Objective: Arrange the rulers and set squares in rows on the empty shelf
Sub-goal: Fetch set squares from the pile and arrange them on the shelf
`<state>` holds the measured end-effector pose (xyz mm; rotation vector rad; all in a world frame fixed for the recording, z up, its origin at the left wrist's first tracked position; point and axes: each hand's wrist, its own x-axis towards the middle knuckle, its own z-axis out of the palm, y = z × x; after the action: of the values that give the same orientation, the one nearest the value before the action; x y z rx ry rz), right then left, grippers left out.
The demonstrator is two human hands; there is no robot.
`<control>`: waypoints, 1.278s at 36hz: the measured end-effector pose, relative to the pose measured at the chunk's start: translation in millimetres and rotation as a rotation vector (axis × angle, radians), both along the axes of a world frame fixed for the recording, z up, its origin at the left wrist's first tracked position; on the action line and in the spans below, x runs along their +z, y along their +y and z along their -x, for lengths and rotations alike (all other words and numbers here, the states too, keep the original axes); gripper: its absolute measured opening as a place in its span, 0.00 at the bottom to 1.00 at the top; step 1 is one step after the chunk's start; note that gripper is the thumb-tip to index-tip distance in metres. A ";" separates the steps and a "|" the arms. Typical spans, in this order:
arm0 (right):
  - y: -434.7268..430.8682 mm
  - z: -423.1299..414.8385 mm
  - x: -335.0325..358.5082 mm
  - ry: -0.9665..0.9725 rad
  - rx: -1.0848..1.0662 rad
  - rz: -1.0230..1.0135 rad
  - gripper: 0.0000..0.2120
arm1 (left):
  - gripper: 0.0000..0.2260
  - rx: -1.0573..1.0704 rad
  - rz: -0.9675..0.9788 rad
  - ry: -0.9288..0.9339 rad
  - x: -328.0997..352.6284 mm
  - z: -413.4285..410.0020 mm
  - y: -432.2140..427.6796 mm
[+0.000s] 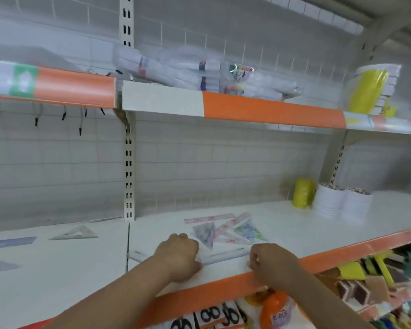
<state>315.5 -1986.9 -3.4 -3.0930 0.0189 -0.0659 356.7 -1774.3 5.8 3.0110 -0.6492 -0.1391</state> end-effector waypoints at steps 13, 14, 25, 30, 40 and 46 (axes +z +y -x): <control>-45.2 -62.3 -19.7 0.039 -0.108 -0.044 0.05 | 0.19 0.009 -0.050 0.041 -18.0 -85.6 -24.2; -48.1 -67.4 -20.0 0.037 -0.114 -0.046 0.06 | 0.19 0.022 -0.049 0.040 -19.0 -89.7 -26.6; -67.8 -129.2 -17.7 0.042 -0.038 -0.003 0.14 | 0.18 0.237 -0.045 0.050 -17.6 -112.3 -38.0; -66.1 -149.4 -19.7 0.090 0.075 -0.026 0.19 | 0.20 0.307 -0.009 0.082 -21.6 -118.9 -45.7; -71.0 -163.9 -32.1 0.167 0.127 -0.016 0.16 | 0.29 0.403 0.019 0.139 -36.0 -125.9 -67.6; -74.1 -161.9 -33.2 0.150 0.151 0.006 0.20 | 0.34 0.430 -0.011 0.188 -37.0 -130.0 -72.5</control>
<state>477.4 -2061.1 -36.7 -3.0861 -0.2097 0.1724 486.8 -1846.8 -31.2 3.0115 0.0186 -0.3947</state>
